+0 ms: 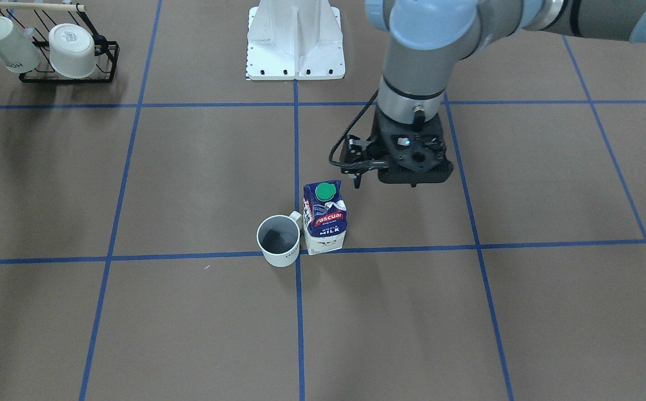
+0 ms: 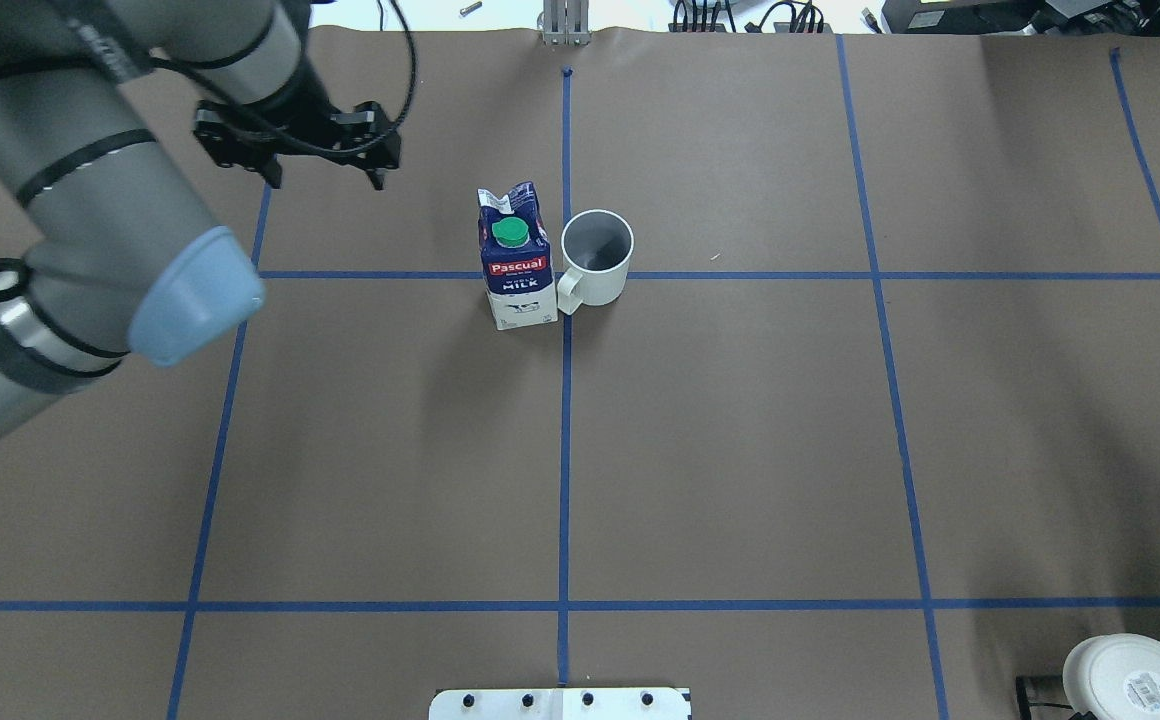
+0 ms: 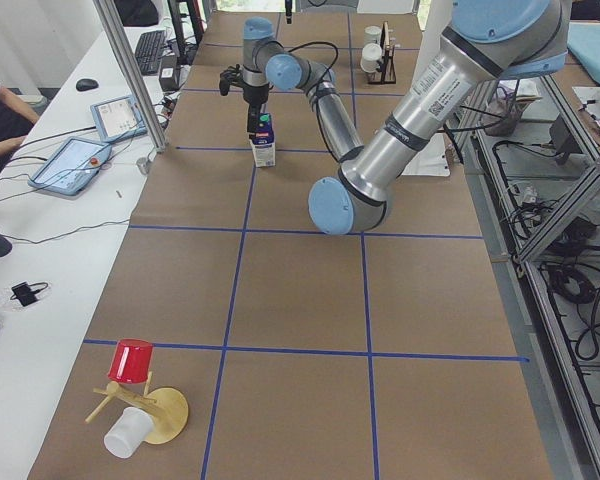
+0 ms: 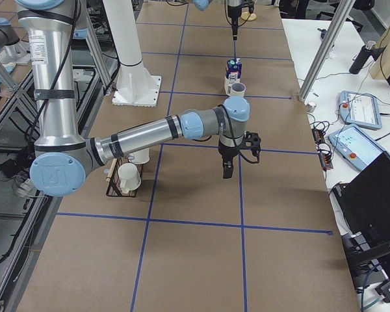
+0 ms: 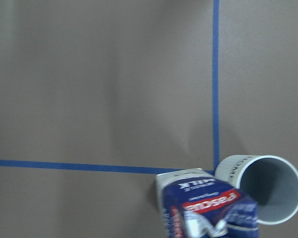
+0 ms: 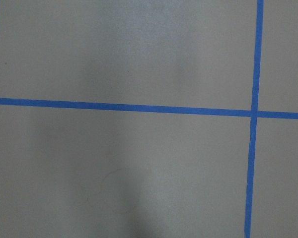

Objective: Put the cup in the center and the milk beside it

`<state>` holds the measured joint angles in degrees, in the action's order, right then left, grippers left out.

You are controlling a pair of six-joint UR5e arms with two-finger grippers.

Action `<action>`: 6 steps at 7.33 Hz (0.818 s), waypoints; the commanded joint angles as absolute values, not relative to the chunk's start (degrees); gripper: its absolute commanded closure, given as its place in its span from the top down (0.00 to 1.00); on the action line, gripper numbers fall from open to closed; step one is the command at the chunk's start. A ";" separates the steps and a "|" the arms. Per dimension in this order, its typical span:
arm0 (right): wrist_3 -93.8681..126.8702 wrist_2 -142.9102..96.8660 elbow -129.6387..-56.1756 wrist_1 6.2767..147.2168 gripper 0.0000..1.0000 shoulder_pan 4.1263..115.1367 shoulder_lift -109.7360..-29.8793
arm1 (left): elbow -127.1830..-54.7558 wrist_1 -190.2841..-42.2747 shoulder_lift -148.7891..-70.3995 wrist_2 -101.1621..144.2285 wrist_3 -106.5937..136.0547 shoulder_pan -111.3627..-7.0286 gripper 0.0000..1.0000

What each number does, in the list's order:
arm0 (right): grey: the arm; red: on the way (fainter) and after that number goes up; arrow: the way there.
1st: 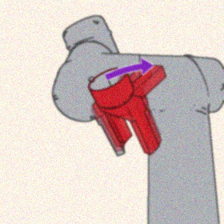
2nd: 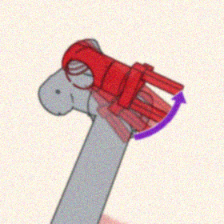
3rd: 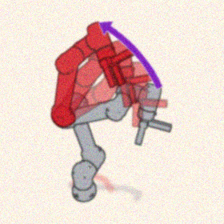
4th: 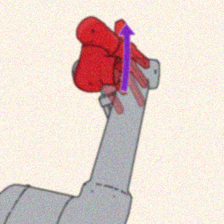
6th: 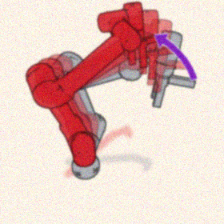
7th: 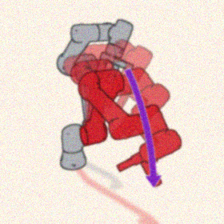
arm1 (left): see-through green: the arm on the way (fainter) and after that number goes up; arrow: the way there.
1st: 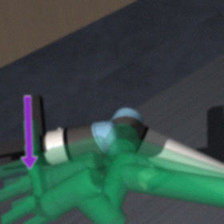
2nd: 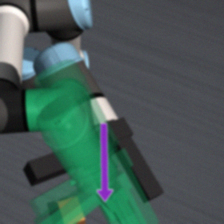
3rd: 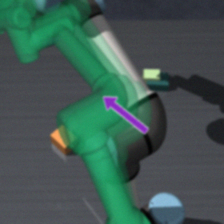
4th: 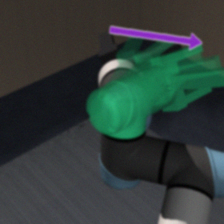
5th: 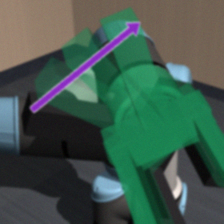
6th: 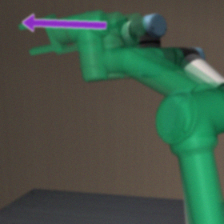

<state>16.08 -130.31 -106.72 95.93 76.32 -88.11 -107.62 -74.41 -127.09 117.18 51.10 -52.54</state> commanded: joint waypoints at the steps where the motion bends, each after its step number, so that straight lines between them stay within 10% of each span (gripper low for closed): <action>1: 15.82 -129.73 -105.39 95.18 1.00 76.81 -88.94 | -112.67 -81.95 -110.91 122.49 39.21 -60.00 0.98; 6: 12.15 -134.03 -101.71 95.27 1.00 83.66 -92.72 | -102.49 -88.33 -93.72 124.98 10.07 -80.47 0.98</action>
